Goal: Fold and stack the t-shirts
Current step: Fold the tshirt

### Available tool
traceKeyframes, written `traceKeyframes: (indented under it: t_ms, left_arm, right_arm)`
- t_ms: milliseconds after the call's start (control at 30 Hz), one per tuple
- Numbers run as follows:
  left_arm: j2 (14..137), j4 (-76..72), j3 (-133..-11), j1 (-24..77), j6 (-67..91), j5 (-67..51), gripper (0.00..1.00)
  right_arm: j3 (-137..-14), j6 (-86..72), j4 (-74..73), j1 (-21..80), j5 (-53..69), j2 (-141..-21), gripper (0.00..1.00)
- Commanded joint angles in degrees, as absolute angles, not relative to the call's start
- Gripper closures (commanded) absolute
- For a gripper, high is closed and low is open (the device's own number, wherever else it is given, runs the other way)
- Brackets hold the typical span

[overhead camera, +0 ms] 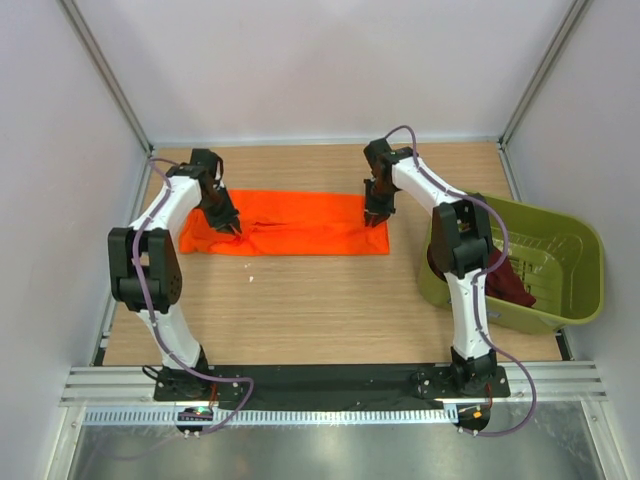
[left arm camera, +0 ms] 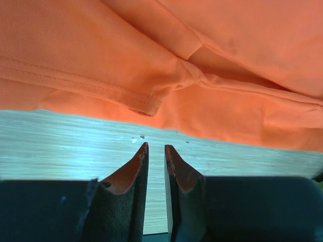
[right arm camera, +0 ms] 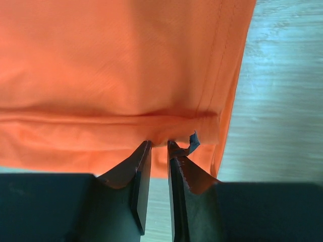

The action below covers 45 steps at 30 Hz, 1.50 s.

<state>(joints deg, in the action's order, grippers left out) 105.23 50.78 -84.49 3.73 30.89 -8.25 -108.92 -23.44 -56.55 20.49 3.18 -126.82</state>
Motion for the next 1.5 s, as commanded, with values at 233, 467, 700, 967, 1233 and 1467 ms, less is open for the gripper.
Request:
traceKeyframes:
  t_ms: [233, 467, 700, 967, 1233, 1467]
  left_arm:
    - [104.33, 50.45, -85.25, 3.43, 29.62, -9.23, 0.8]
    - [99.77, 50.1, -82.62, 2.11, 30.23, -5.98, 0.66]
    - [101.07, 48.78, -81.47, -3.06, 29.53, -7.37, 0.57]
    - [104.5, 49.57, -83.67, -9.84, 27.51, -6.42, 0.58]
    - [108.8, 47.38, -84.29, -10.46, 27.95, -5.72, 0.64]
    - [111.53, 44.91, -84.72, -10.72, 27.95, -6.15, 0.68]
  right_arm:
    - [-112.32, -20.93, -55.63, 19.6, -5.44, -130.69, 0.63]
    - [-111.63, -21.71, -57.65, 20.21, -1.33, -124.64, 0.52]
    - [-107.67, -21.45, -58.18, 21.53, 3.51, -116.55, 0.5]
    - [-101.52, -20.3, -57.65, 21.62, 4.13, -111.36, 0.5]
    - [-100.9, -20.39, -57.31, 21.62, 6.15, -110.56, 0.5]
    - [-100.81, -20.21, -57.66, 21.53, 6.24, -110.39, 0.5]
